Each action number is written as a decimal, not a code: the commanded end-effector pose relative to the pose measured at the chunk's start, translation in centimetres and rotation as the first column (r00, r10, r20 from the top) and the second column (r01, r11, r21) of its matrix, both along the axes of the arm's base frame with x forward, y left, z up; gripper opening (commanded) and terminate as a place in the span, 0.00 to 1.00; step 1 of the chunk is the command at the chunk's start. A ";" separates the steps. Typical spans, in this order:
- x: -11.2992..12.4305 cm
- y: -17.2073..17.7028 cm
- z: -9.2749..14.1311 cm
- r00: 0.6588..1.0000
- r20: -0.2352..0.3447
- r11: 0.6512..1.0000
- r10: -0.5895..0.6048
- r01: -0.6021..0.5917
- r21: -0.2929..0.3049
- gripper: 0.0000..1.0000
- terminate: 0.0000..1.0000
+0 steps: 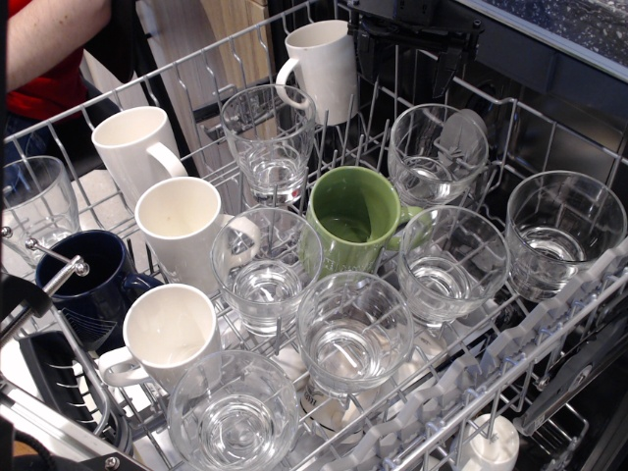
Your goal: Pick up any cup
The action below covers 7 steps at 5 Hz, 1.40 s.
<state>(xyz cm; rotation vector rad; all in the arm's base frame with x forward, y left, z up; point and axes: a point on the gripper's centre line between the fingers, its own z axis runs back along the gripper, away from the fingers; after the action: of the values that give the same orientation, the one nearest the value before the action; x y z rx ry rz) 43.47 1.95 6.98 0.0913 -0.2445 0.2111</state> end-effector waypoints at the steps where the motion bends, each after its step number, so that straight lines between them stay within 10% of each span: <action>1: 0.0 0.0 0.0 1.000 0.000 1.000 0.000 0.000 0.000 1.00 0.00; 7: 4.0 1.6 -6.0 0.990 0.136 0.998 0.044 -0.049 0.032 1.00 0.00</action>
<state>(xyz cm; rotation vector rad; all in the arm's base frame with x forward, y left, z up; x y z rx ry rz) 46.38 3.33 -2.04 0.1311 -0.3082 0.2516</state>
